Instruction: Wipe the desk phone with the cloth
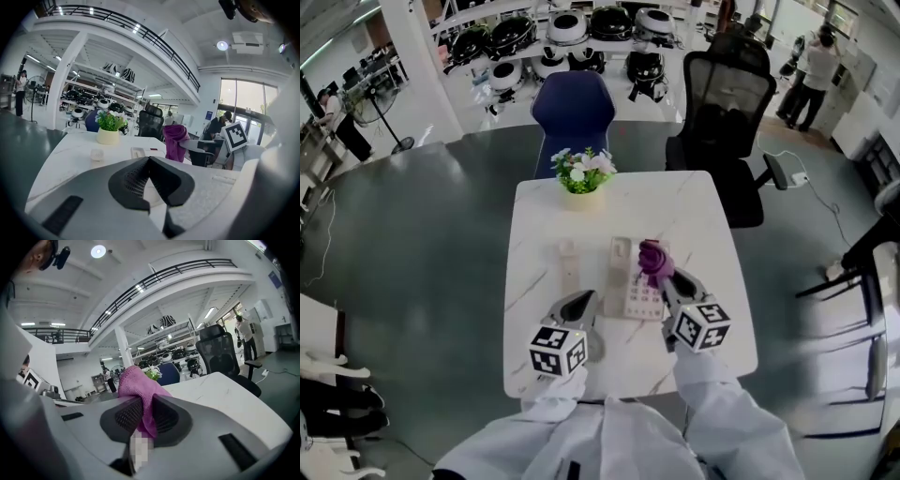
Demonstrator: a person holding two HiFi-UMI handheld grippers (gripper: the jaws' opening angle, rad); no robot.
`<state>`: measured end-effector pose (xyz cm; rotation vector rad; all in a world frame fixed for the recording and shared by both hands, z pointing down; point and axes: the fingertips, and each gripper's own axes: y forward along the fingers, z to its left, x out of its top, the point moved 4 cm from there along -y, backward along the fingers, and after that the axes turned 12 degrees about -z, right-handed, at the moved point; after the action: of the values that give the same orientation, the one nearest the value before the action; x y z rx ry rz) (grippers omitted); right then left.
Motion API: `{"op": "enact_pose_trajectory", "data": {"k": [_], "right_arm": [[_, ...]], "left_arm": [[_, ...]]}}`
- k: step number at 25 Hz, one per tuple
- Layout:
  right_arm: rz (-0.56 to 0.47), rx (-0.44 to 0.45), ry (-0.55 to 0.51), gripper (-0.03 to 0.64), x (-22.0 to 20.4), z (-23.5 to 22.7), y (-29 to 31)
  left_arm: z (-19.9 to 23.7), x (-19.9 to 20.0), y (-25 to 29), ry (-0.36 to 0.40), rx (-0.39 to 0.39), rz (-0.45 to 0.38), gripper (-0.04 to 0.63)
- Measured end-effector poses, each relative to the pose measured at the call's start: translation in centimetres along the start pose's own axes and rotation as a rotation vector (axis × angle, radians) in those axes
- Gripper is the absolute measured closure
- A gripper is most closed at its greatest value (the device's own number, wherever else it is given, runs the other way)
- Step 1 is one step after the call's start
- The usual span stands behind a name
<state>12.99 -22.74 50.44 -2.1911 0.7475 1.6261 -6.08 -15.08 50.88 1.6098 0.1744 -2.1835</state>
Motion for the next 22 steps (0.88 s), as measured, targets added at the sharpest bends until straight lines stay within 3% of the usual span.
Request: {"op": "enact_pose_trajectory", "data": {"k": [9,22], "right_arm": [[0.045,-0.029,-0.122,0.580,-0.3,-1.0,4.5],[0.166,-0.007,-0.191,0.580,-2.9,-1.0,8.9]], "left_arm": [[1.1,-0.8,0.5,-0.019,0.025,0.021,0.597],[2.3,-1.9,0.7,-0.028,0.042,0.049,0.597]]}}
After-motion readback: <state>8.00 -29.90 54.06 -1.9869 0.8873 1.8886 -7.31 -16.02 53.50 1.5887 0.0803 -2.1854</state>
